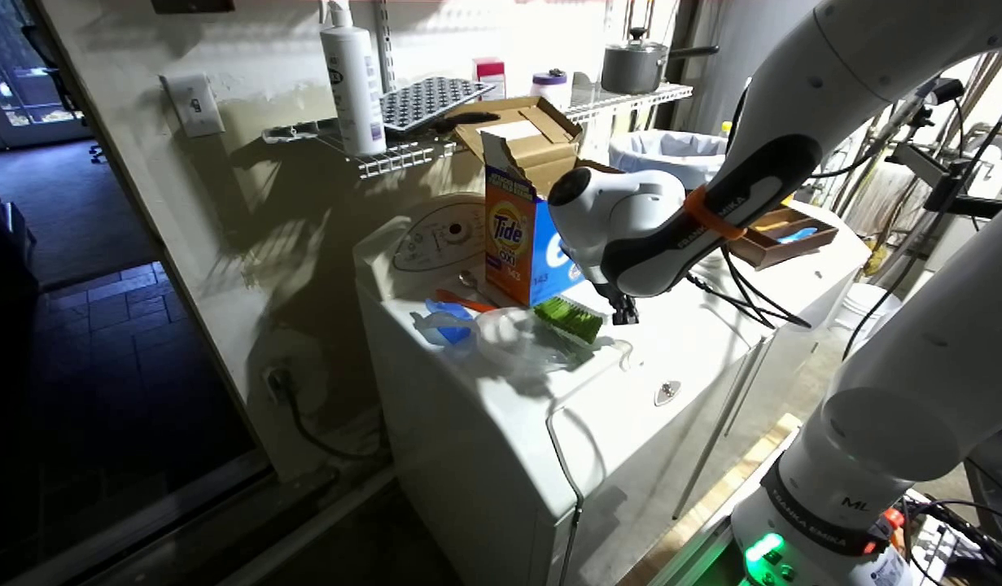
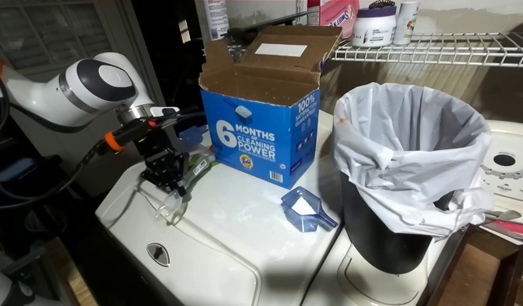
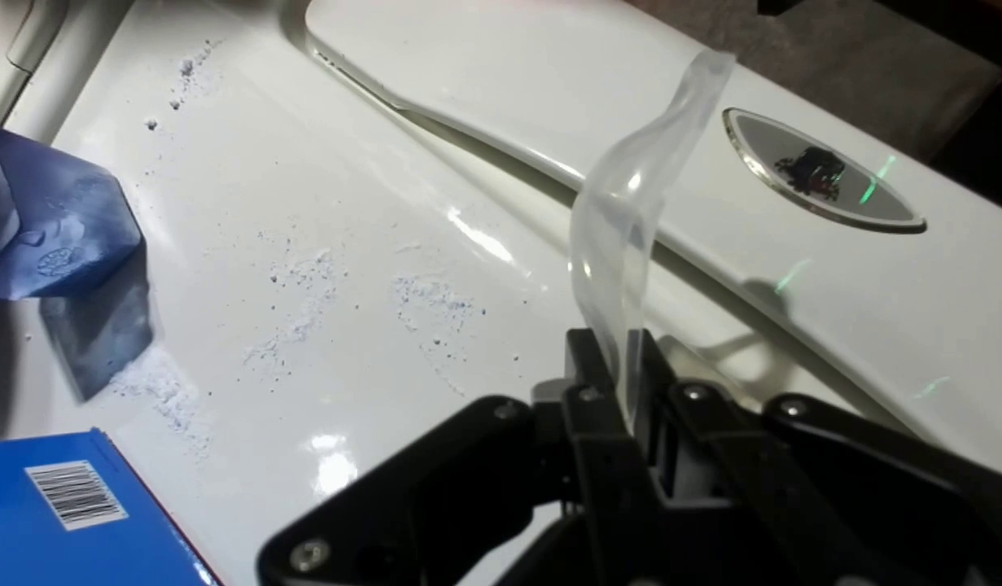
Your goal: Sweep the table using the brush and dustpan
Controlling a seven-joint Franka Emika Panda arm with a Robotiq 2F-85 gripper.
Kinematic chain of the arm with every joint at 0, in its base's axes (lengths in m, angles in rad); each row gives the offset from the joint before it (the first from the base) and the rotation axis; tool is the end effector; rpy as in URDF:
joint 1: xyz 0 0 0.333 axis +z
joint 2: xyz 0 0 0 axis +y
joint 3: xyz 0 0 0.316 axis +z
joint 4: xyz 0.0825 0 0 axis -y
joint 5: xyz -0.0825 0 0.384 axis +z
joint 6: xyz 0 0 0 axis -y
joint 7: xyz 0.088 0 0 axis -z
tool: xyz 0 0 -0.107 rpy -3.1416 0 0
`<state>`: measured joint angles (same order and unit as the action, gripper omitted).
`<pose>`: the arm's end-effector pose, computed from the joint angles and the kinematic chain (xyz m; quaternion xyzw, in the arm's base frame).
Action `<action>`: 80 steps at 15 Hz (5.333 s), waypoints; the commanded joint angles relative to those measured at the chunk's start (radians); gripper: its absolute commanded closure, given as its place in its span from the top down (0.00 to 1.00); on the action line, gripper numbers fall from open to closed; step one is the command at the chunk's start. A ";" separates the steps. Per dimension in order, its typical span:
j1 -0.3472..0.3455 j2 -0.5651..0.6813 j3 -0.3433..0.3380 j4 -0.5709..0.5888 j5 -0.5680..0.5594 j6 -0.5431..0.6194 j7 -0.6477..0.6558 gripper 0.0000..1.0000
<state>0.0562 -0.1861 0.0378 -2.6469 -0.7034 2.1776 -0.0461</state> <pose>0.3906 0.0118 0.2908 0.9099 0.2981 -0.1273 0.2588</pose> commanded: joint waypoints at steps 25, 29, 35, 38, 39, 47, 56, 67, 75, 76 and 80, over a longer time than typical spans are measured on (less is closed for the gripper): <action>-0.062 0.021 -0.020 -0.059 -0.041 -0.091 0.091 0.03; -0.048 0.018 -0.024 -0.058 -0.002 -0.056 0.037 0.03; -0.036 0.003 -0.035 -0.061 0.095 0.035 -0.096 0.03; -0.037 0.000 -0.038 -0.056 0.163 0.067 -0.158 0.03; -0.037 -0.001 -0.040 -0.054 0.187 0.071 -0.178 0.03; -0.048 -0.019 -0.044 -0.038 0.283 0.056 -0.238 0.03; -0.041 -0.050 -0.055 -0.047 0.327 0.079 -0.308 0.03; -0.098 -0.149 -0.041 -0.081 0.188 0.078 -0.188 0.03; -0.143 -0.154 -0.030 -0.098 0.055 -0.044 -0.011 0.03; -0.140 -0.141 -0.030 -0.097 0.050 -0.063 0.003 0.03; -0.113 -0.097 -0.028 -0.095 0.077 -0.096 -0.005 0.03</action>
<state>-0.0732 -0.3169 -0.0007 -2.7479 -0.6209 2.1087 -0.0700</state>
